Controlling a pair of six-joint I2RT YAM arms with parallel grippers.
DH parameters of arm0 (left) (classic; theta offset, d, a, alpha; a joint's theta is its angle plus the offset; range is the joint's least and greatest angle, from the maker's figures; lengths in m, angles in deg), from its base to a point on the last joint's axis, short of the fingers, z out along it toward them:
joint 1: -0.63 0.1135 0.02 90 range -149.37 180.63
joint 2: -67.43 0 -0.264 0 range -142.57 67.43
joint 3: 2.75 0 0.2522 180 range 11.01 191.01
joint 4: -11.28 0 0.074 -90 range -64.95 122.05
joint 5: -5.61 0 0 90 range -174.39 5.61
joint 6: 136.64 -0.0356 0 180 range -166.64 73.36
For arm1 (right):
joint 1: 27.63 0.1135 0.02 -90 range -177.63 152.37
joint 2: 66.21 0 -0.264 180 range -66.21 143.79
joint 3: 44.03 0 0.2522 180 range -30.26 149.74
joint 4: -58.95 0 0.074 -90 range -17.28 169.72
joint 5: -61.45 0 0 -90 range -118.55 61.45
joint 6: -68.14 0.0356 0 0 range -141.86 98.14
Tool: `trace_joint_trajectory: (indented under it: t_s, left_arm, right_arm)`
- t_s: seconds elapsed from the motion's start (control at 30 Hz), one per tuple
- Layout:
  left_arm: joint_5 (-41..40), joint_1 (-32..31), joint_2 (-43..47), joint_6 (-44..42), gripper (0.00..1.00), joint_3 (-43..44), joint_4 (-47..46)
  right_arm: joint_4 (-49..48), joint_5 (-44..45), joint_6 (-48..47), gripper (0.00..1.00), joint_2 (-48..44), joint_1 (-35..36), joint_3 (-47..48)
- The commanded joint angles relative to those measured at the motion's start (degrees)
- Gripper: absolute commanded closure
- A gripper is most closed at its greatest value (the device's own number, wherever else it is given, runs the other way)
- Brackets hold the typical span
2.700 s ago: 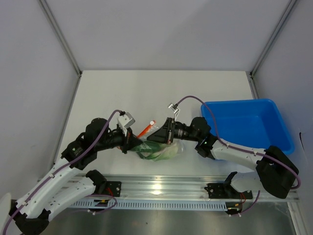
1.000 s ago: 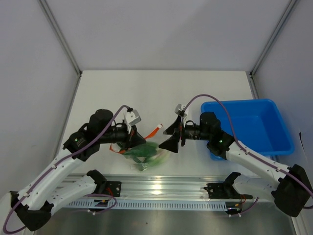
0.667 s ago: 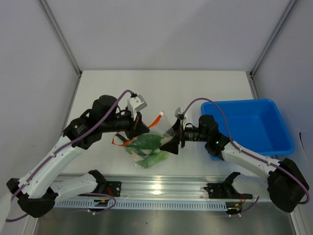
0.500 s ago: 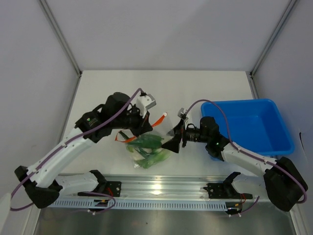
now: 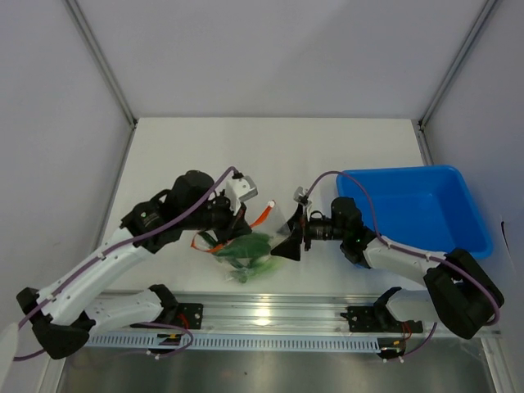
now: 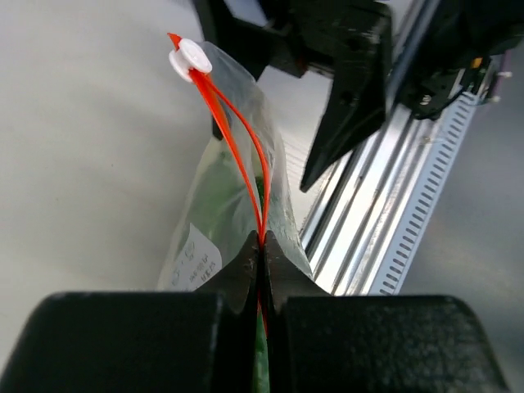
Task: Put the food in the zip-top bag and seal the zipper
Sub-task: Zip the zipper food storage bag at the center of the board.
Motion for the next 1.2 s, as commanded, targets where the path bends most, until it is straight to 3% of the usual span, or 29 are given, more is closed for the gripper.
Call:
trace_joint_trajectory:
  t_s: [0.0, 0.13, 0.27, 0.37, 0.47, 0.7, 0.83, 0.93, 0.97, 1.0, 1.07, 1.13, 1.17]
  left_arm:
    - [7.7, -0.4, 3.9, -2.4, 0.99, 1.0, -2.9]
    - [8.1, -0.5, 5.4, -2.1, 0.99, 1.1, -3.0]
    - [7.5, -0.4, 5.8, -2.3, 0.99, 1.8, -2.0]
    - [7.8, -0.4, 6.2, -1.5, 0.99, 1.0, -3.7]
    - [8.3, -0.4, 5.6, -1.2, 0.99, 1.5, -4.2]
    - [9.0, -0.4, 5.1, -1.0, 1.00, 1.4, -4.2]
    - [9.1, -0.5, 5.1, -0.8, 0.99, 0.8, -4.6]
    - [9.1, -0.5, 5.2, -0.7, 0.99, 0.4, -5.0]
    - [9.2, -0.4, 5.1, -0.7, 1.00, 0.1, -5.0]
    - [9.2, -0.4, 5.2, -0.6, 0.99, 0.0, -5.0]
    - [9.1, -0.5, 5.2, -0.7, 0.99, -0.2, -5.1]
    - [8.6, -0.5, 5.3, -0.8, 1.00, -0.4, -4.9]
    - [8.4, -0.5, 5.5, -0.9, 0.99, -0.4, -4.7]
  right_arm:
    - [-2.7, -5.0, -1.3, 0.01, -1.3, -0.3, 4.1]
    - [8.1, -2.9, -7.0, 0.01, -5.0, -0.5, 8.6]
    - [12.1, -2.5, -9.2, 0.01, -10.7, -1.5, 10.0]
    - [8.8, -6.3, -7.5, 0.01, -9.4, -1.7, 10.8]
    - [-1.9, -11.4, 0.8, 0.01, -3.3, -1.4, 10.5]
    - [-20.1, -13.2, 13.2, 0.07, 3.5, 2.4, 10.2]
    - [-27.0, -13.0, 18.8, 0.17, 6.1, 2.6, 11.3]
    - [-27.3, -12.7, 19.4, 0.33, 6.9, 2.7, 11.8]
    - [-27.2, -12.9, 19.5, 0.51, 7.2, 2.6, 11.7]
    - [-27.4, -12.7, 20.3, 0.60, 7.3, 2.5, 11.5]
    - [-28.6, -12.3, 20.9, 0.66, 7.3, 2.5, 10.9]
    - [-28.1, -12.2, 21.2, 0.78, 7.3, 2.3, 10.9]
    - [-27.9, -12.1, 21.2, 0.78, 7.1, 1.9, 10.9]
